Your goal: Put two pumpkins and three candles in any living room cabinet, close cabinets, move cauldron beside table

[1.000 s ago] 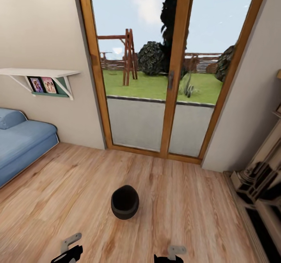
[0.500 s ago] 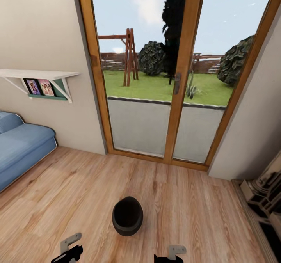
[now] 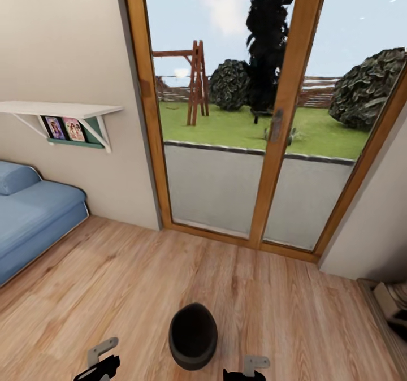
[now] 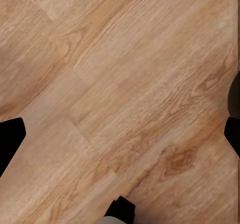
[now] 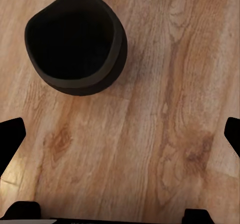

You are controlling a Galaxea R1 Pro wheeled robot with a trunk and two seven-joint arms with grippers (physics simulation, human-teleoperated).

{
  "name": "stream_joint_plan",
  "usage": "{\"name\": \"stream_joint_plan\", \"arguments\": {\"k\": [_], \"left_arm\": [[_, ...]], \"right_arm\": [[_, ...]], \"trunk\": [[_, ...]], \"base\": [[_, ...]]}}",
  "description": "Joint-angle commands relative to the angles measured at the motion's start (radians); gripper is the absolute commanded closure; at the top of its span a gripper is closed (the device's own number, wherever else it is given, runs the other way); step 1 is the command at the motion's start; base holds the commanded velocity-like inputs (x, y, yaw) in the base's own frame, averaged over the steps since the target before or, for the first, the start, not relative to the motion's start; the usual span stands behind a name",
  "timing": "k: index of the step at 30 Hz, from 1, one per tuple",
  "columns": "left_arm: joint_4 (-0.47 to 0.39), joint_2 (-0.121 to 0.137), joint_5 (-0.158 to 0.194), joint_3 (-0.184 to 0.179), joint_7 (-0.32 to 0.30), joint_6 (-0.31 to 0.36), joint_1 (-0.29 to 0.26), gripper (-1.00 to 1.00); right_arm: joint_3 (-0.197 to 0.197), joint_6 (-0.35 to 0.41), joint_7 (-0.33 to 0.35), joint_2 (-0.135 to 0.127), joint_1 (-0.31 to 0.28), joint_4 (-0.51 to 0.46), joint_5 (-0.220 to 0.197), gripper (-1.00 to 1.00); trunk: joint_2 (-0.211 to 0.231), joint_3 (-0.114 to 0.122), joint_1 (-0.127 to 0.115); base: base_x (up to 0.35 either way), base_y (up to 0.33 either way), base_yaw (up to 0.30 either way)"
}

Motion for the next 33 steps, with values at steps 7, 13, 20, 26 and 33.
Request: {"name": "stream_joint_plan", "arguments": {"k": [7,13,20,26,33], "left_arm": [[-0.002,0.001,0.005,-0.007,0.008,-0.002,0.000,-1.00],[-0.002,0.001,0.005,-0.007,0.008,-0.003,0.000,-1.00],[-0.002,0.002,0.007,-0.008,0.007,0.000,0.000,-1.00],[-0.052,0.000,0.007,-0.011,0.005,0.025,-0.003,-1.00],[-0.215,-0.001,0.006,-0.014,0.006,0.380,-0.110,-1.00]], "right_arm": [[0.009,-0.002,-0.005,0.000,-0.001,0.000,-0.009,-1.00],[0.009,-0.001,-0.005,0.000,-0.001,-0.001,-0.008,-1.00],[0.009,0.002,-0.003,0.001,-0.001,-0.002,-0.007,-1.00],[0.002,0.162,-0.014,0.006,-0.028,-0.059,-0.009,-1.00],[-0.004,0.491,-0.216,0.008,-0.156,-0.272,-0.012,-1.00]], "trunk": [[-0.001,-0.001,0.001],[-0.001,-0.001,0.001],[-0.001,-0.001,0.001],[-0.001,-0.001,0.001],[-0.001,-0.001,0.001]], "base": [[0.183,-0.009,0.001],[0.094,0.080,0.000],[0.075,0.011,0.000],[0.095,0.001,0.000],[0.005,0.000,0.000]]}}
